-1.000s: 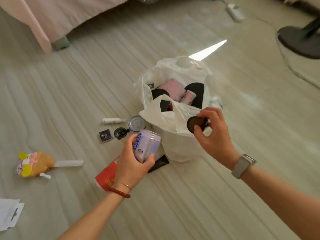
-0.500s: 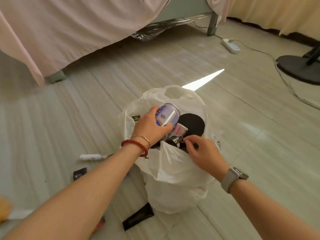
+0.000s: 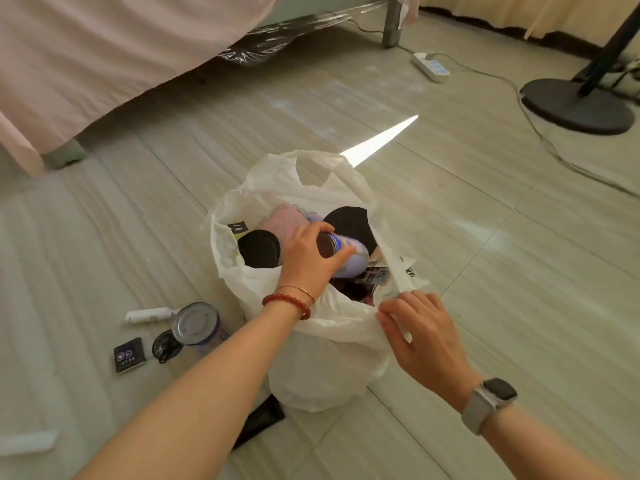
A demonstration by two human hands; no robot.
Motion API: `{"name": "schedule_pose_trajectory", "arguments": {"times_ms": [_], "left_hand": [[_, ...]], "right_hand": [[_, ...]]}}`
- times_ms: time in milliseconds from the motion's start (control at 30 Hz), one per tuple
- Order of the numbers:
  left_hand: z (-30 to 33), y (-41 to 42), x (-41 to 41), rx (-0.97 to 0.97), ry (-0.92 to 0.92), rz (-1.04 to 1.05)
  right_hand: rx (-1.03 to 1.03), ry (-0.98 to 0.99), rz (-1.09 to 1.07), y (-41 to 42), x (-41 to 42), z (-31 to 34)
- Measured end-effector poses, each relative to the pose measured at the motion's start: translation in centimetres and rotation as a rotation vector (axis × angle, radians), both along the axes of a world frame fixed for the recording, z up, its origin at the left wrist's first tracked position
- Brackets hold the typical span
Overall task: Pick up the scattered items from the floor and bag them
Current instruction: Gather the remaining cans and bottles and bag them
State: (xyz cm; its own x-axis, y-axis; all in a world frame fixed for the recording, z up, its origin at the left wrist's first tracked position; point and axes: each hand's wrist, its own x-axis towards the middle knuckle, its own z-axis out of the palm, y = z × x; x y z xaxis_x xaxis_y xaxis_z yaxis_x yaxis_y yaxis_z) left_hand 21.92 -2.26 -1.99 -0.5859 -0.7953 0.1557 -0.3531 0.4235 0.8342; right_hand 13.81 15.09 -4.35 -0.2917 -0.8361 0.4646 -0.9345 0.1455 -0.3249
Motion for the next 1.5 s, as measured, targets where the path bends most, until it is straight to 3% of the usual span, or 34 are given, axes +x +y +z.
{"name": "schedule_pose_trajectory", "arguments": {"times_ms": [67,167,233,300,400,567,667,767,867,967,1033,1167,1267,1400,1500], "left_hand": [[-0.3,0.3,-0.8,0.087,-0.107,-0.065],[-1.8,-0.3,-0.4,-0.218,-0.768,-0.26],[-2.1,-1.2,0.8,-0.212,-0.905,-0.292],[-1.7,-1.9,1.9,-0.162,-0.939,-0.347],[-0.2,-2.5,3.5,-0.244,-0.892,-0.336],[0.9,-1.7,9.0,-0.394,-0.45,-0.086],[-0.1,-0.9,14.4,-0.428,-0.334,-0.005],[-2.5,-0.4,20.0,-0.348,-0.395,0.126],[-5.0,0.6,25.2,-0.161,-0.645,0.205],[-6.9,2.2,29.1,0.031,-0.903,0.11],[-8.1,3.0,30.3,0.094,-0.985,0.056],[-9.4,3.0,31.2,0.116,-0.986,0.047],[-9.3,2.5,31.5,0.226,-0.845,0.112],[-8.3,2.3,30.5,0.247,-0.628,0.259],[-6.2,1.6,28.5,0.192,-0.496,0.303]], "right_hand": [[-0.015,0.008,0.001,0.1,0.1,-0.2],[-0.025,0.045,0.005,0.2,0.1,-0.1],[-0.013,0.077,0.01,0.3,0.2,-0.1],[0.002,0.12,0.004,0.4,0.5,-0.1],[-0.001,0.172,-0.027,0.4,1.0,0.1],[-0.029,0.228,-0.052,-0.7,3.3,1.1],[-0.059,0.255,0.108,-2.4,6.4,2.0],[0.027,0.231,0.429,-4.3,10.8,1.1],[0.437,0.225,0.644,-5.8,14.8,-1.7],[0.863,0.291,0.56,-7.1,16.6,-5.2],[0.951,0.315,0.484,-7.0,17.6,-6.9],[0.856,0.328,0.466,-5.3,19.5,-8.2],[0.742,0.056,0.467,-4.9,19.5,-6.4],[0.262,-0.165,0.295,-6.6,16.4,0.3],[-0.029,-0.28,0.046,-8.2,12.3,4.4]]}}
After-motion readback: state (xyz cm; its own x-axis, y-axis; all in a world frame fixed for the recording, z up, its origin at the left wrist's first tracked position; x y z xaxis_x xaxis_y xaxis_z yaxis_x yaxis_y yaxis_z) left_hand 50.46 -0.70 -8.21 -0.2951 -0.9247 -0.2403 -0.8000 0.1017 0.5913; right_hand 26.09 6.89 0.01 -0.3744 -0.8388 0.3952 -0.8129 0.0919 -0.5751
